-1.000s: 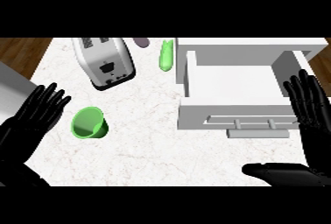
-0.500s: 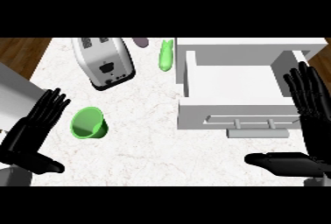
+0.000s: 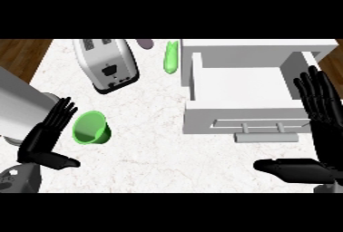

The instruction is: Pick up the cup, place it into the drawer and close the drawer

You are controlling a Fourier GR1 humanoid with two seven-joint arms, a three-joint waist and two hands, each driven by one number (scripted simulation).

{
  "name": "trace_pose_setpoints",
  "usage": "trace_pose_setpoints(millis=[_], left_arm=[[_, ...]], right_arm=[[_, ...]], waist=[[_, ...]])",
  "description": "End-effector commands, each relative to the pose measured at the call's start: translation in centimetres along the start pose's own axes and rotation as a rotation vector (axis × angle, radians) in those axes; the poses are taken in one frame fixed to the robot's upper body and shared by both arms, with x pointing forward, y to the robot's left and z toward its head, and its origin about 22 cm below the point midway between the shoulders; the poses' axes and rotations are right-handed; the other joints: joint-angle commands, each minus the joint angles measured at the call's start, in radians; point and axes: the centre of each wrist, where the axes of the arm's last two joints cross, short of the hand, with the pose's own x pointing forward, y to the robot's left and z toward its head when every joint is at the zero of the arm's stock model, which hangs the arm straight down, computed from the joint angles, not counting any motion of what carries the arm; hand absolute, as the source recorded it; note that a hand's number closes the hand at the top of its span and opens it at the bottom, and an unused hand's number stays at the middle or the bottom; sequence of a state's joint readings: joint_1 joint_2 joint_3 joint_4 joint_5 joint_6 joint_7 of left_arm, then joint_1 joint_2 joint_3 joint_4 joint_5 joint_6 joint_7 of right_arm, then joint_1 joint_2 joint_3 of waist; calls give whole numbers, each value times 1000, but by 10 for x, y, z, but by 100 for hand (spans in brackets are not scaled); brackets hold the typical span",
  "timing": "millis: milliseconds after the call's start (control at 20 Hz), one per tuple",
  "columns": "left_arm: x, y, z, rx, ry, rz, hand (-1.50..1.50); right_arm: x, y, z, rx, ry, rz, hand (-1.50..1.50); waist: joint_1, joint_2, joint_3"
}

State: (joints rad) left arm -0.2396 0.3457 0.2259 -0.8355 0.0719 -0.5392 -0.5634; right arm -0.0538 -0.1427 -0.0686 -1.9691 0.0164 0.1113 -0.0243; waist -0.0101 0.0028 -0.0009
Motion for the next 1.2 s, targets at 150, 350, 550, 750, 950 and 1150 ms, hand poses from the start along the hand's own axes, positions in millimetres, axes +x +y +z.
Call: trace_pose_setpoints(millis=[150,350,550,750,950,1150], left_arm=[[-34,11,18,22,2,37,-150],[-46,5,14,50,-16,37,-150],[-41,21,22,51,-35,49,-150],[-51,2,11,49,-56,53,-150],[-56,1,19,48,-55,33,-150],[-51,2,9,10,-78,48,-150]], right_arm=[[4,-1,-16,-11,2,-9,-150],[-5,14,-3,10,0,-23,-150],[4,6,-3,35,-30,-24,-150],[-4,16,0,28,-5,-30,-150],[3,-6,-10,25,-27,-16,-150],[5,-1,-11,32,-12,-37,-150]], waist=[[3,0,0],[-8,4,-2],[-19,8,-4],[-22,10,-4],[-21,11,-4],[-21,11,-5]])
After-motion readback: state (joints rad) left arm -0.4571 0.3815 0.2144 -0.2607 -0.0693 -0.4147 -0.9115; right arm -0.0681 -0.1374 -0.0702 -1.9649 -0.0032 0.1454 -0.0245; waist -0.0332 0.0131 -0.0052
